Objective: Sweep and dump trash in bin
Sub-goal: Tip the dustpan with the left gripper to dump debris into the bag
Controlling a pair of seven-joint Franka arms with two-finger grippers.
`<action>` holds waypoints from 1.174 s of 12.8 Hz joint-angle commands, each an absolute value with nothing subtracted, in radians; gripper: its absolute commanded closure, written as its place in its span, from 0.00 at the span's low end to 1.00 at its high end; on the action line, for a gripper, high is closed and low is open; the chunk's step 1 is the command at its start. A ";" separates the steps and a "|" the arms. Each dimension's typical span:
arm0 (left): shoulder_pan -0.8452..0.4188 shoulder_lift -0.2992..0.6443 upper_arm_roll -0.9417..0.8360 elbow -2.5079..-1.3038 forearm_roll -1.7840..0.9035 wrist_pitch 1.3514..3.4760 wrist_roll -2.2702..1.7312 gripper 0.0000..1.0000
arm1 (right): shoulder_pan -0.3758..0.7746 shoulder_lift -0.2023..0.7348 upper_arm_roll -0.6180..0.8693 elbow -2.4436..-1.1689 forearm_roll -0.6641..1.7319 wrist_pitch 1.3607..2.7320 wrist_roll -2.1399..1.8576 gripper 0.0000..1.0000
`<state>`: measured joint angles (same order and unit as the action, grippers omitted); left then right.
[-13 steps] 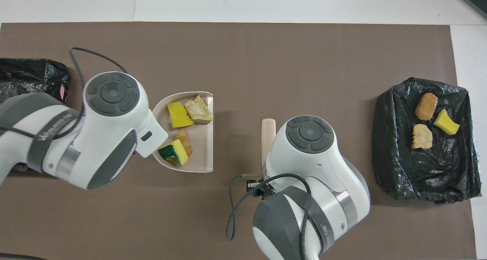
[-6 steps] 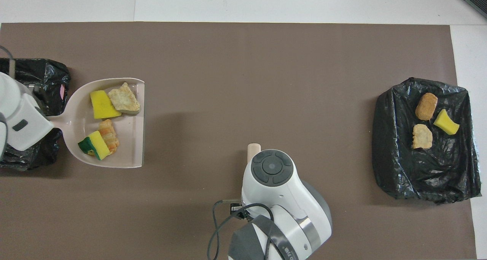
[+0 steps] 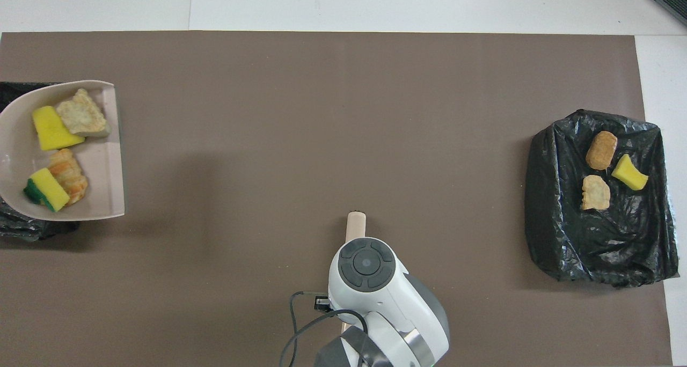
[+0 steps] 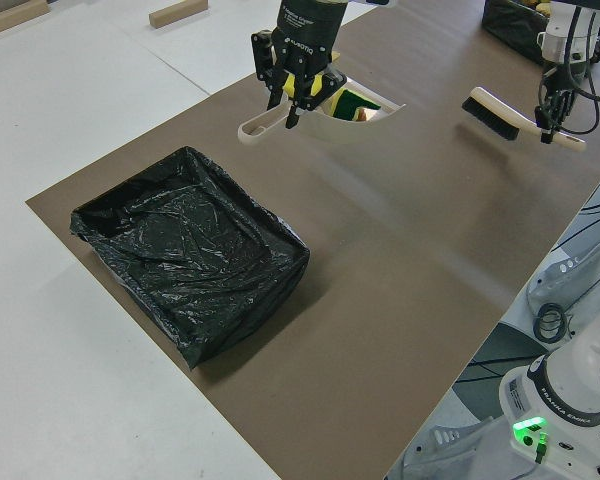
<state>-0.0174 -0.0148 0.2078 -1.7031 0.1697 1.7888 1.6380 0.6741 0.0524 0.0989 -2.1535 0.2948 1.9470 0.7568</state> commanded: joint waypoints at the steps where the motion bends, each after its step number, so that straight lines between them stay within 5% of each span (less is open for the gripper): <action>1: -0.021 0.069 0.319 -1.600 0.121 1.789 1.727 1.00 | 0.681 0.023 0.100 -2.213 0.313 1.968 0.698 1.00; 6: -0.012 0.199 0.419 -1.509 0.155 1.922 1.931 1.00 | 0.686 0.014 0.100 -2.244 0.313 1.977 0.681 1.00; 14: -0.026 0.314 0.422 -1.555 0.635 2.089 1.705 1.00 | 0.686 0.017 0.100 -2.275 0.313 2.017 0.597 1.00; 15: -0.029 0.318 0.419 -1.562 0.699 2.086 1.668 1.00 | 0.687 0.020 0.100 -2.276 0.313 2.022 0.609 0.94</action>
